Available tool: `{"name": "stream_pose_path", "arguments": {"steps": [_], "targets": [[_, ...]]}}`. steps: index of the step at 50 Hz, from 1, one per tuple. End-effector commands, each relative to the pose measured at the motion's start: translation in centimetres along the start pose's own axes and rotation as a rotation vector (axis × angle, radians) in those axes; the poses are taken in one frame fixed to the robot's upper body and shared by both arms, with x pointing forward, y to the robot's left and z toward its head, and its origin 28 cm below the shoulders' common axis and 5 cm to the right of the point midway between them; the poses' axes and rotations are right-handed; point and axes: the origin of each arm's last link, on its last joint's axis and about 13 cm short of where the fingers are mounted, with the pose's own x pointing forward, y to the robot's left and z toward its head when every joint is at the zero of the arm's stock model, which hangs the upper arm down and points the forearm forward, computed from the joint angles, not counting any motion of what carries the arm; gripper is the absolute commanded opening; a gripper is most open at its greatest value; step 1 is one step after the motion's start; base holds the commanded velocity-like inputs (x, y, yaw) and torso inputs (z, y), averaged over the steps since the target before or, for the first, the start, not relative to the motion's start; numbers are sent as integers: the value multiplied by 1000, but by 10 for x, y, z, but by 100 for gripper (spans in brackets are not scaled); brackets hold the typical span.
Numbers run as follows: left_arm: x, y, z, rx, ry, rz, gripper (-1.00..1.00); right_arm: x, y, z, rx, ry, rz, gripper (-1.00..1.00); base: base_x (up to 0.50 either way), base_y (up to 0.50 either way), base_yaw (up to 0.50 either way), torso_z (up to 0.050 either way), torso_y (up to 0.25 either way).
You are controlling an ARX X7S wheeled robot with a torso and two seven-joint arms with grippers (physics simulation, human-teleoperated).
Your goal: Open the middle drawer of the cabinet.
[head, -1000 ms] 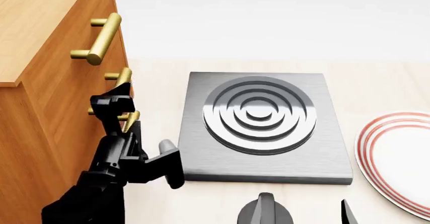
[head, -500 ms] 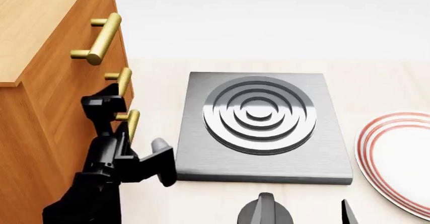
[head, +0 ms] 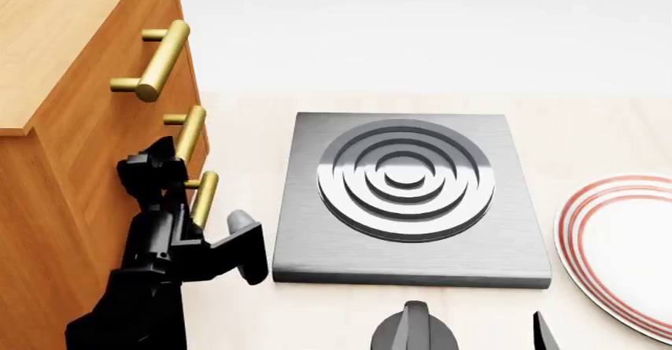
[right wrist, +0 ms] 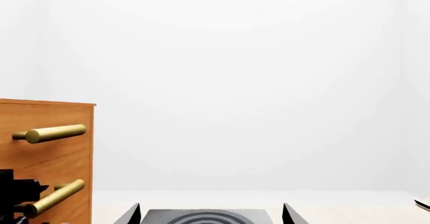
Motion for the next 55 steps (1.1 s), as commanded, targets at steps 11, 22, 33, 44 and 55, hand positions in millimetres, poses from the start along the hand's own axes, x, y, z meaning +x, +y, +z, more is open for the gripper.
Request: {"name": "stream_pose_path", "arguments": {"steps": [11,22,33,44,55], "targets": [[0,0,1,2,-10,12,-100,0,0,0,0,-2,-2,100,0,0,0,0,0],[0,1,6,7,-52,52,-100,0,0,0,0,-2,-3,100,0,0,0,0,0],[-3,4,20,-2,-143,71,-100,0,0,0,2,-2,-3,100,0,0,-1,0,0],[-7,7,31,-4,-193,79,-100,0,0,0,3,-2,-3,100,0,0,0,0,0],[-11,8,39,-3,-241,81,-100,0,0,0,4,-3,-4,100,0,0,0,0,0]]}}
